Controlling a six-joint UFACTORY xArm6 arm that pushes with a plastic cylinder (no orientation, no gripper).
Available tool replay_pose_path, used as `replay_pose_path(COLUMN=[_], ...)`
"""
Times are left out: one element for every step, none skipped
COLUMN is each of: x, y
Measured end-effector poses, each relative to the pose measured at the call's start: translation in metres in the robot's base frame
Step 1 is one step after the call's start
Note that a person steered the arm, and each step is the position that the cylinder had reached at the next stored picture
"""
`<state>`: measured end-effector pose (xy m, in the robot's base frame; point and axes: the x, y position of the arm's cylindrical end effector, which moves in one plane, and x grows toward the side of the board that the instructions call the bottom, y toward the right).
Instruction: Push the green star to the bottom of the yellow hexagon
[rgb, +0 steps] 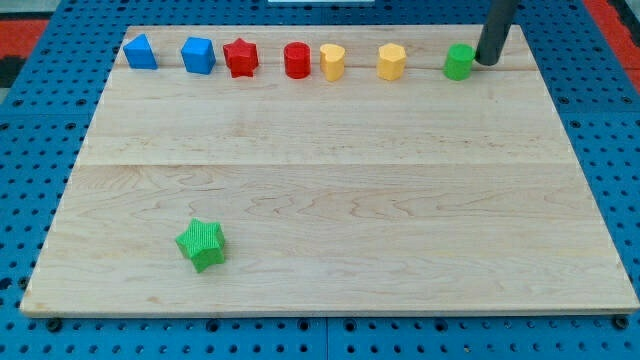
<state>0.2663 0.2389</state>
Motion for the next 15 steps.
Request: replay_pose_path(x=[0.086, 0.200, 0.286, 0.310, 0.318, 0.303, 0.298, 0.301, 0.304, 0.291, 0.250, 0.211, 0.229, 0.238, 0.220], y=[0.028, -0.003, -0.068, -0.160, -0.213, -0.304, -0.330, -0.344, -0.404, -0.439, -0.442, -0.450, -0.444, -0.478, -0.520])
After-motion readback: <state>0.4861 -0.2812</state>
